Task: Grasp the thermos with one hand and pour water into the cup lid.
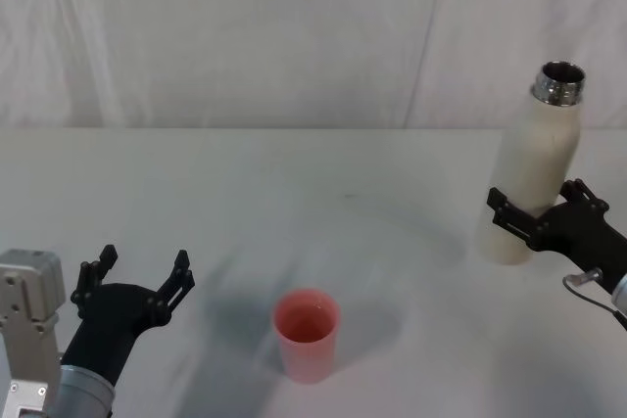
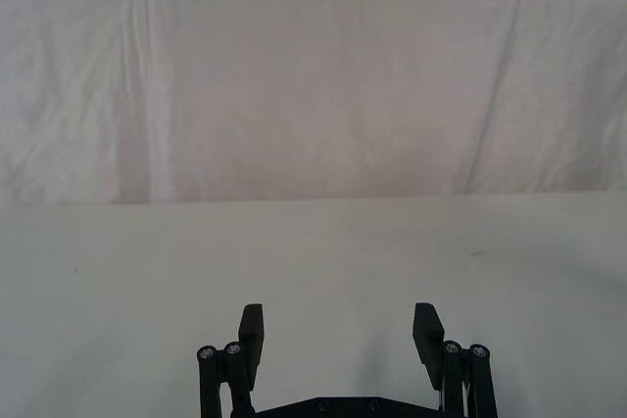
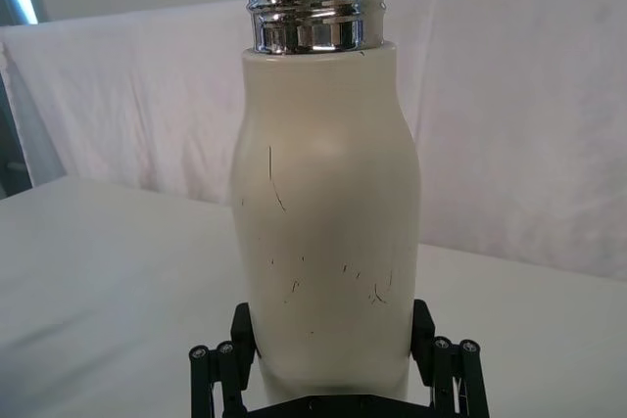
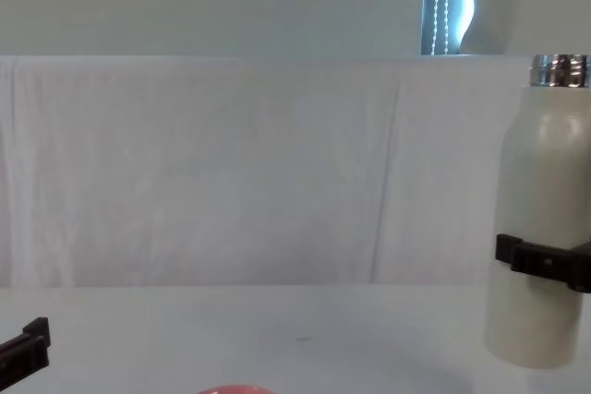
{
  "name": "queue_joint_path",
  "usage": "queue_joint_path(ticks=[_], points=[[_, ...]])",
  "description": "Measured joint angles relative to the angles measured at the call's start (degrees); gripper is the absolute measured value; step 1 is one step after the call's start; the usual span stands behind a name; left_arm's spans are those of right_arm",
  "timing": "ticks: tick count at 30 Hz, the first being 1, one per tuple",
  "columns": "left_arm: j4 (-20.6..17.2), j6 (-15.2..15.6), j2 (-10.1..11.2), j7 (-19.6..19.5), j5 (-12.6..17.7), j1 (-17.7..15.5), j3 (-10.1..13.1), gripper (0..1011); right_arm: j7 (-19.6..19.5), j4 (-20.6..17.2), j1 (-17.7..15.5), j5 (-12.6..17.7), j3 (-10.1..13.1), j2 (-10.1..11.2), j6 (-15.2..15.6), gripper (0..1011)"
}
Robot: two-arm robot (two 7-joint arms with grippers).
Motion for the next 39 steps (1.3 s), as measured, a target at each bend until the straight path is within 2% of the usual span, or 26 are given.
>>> queue_joint_path(ticks=[6,10,21,31,39], points=[[0.00,0.00,0.00,0.00,0.00,0.00,0.00,1001,-0.25,3.67,2.88,-0.40,-1.42,-0.60,-0.53,960],[0.00,0.00,0.00,0.00,0.00,0.00,0.00,1001,-0.62,7.14,5.36,-1.69,-2.76,-1.07,-1.27,960],[0.00,0.00,0.00,0.00,0.00,0.00,0.00,1001,-0.70,13.33,9.12,-4.50,-4.51,-2.49,-3.87,960],[0.00,0.00,0.00,0.00,0.00,0.00,0.00,1001,1.52,18.67,11.69,-3.00,-4.52,-4.75,-6.47,960],[0.00,0.00,0.00,0.00,0.00,0.00,0.00,1001,2.17,20.90,12.51,-2.67,-4.72,-5.40,-7.35,960]])
